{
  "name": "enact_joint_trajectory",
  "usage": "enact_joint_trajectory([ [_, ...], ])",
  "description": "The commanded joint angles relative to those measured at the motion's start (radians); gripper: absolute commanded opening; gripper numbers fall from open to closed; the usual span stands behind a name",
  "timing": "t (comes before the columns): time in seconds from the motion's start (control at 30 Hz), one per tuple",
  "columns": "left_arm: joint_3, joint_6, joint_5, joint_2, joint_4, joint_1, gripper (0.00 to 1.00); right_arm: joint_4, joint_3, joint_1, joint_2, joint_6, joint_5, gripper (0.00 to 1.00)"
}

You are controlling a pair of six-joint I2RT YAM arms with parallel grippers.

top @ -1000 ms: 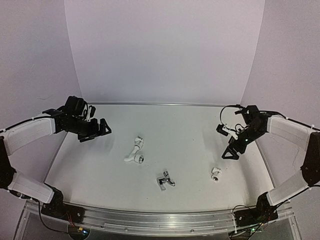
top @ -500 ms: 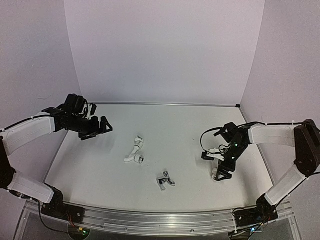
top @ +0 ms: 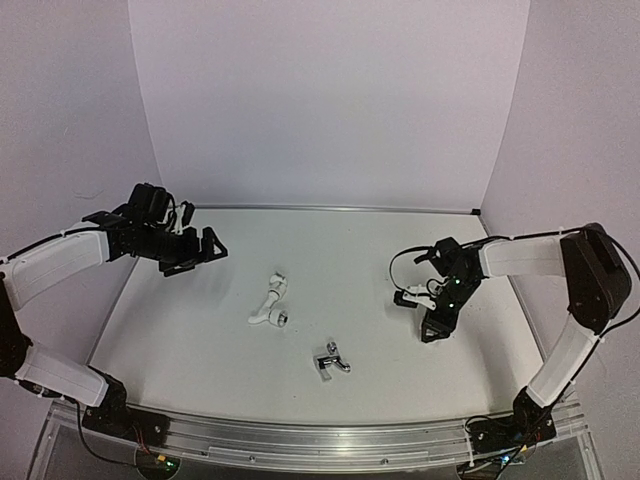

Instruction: Install the water faucets

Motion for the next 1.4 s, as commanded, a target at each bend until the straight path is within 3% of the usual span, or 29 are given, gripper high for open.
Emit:
enact_joint_trajectory([
  [0.0, 0.051, -0.033, 0.103, -0.010, 0.089, -0.005, 1.00, 0.016, 0.114, 0.006, -0.024, 0.005, -0.020, 0.52],
  [0.17, 0.067, -0.110, 0.243, -0.006, 0.212, -0.005, 1.00, 0.014, 0.278, 0.028, -0.073, 0.029, -0.073, 0.49],
  [0.37, 0.100, -0.255, 0.443, 0.091, 0.446, -0.030, 0.94, 0.010, 0.475, 0.148, -0.123, 0.066, -0.122, 0.50],
  [0.5, 0.128, -0.304, 0.447, 0.146, 0.583, -0.104, 0.93, 0.039, 0.562, 0.226, -0.121, 0.111, -0.125, 0.51],
  [0.8, 0.264, -0.304, 0.423, 0.284, 0.647, -0.273, 0.82, 0.091, 0.640, 0.398, -0.081, 0.174, -0.048, 0.51],
  [1.37, 0.274, -0.292, 0.513, 0.389, 0.753, -0.429, 0.60, 0.153, 0.668, 0.418, -0.045, 0.234, 0.024, 0.51],
])
